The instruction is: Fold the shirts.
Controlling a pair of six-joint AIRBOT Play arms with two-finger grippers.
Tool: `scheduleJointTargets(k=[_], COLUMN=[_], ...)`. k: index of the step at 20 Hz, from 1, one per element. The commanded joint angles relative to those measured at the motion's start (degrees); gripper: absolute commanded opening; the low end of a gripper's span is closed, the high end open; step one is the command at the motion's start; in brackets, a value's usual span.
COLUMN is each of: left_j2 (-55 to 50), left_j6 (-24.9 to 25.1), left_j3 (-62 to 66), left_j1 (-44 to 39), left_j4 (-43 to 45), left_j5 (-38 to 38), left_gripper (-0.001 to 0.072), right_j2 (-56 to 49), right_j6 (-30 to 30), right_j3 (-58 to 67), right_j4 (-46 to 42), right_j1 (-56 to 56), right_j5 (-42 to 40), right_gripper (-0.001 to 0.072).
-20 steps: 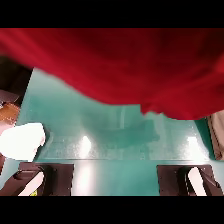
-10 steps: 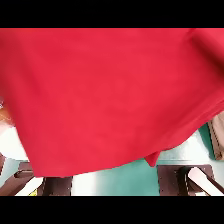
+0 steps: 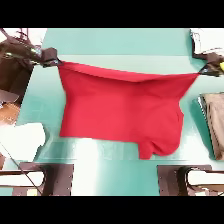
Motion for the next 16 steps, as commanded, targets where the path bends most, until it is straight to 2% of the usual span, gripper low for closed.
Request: scheduleJointTargets(k=[1, 3, 6, 8, 10, 13, 16], left_j2=[-7.13, -8.48, -8.83, -8.83, -8.85, -8.85, -8.87], left_j6=[2.80, 3.87, 6.10, 8.90, 12.09, 12.61, 12.15], left_j3=[-0.37, -0.37, -0.28, -0.31, -0.33, -1.79, -6.71], left_j1=[0.02, 0.02, 0.33, 0.70, 1.57, 1.88, 1.88], left_j4=[-0.20, -0.42, -0.28, -0.04, 1.07, 5.81, 6.95], left_j5=[11.93, 17.14, 21.31, 19.10, 12.66, 5.33, 5.42], left_gripper=[0.0022, 0.0022, 0.0022, 0.0022, 0.0022, 0.0022, 0.0022], right_j2=[-10.12, -13.18, -14.86, -13.75, -11.19, -5.95, -2.40], right_j6=[0.24, 0.22, -0.98, -5.03, -5.38, -5.31, -5.31], right_j3=[4.96, 9.40, 12.17, 9.90, 3.98, -7.80, -17.53], right_j4=[-2.25, -2.27, -2.78, -2.78, -2.78, -2.75, -2.69], right_j1=[3.21, 3.48, 4.61, 5.31, 5.97, 7.15, 8.94], right_j5=[-13.07, -17.51, -18.93, -16.79, -15.17, -16.48, -19.85], right_gripper=[0.0017, 0.0016, 0.0016, 0.0016, 0.0016, 0.0015, 0.0016])
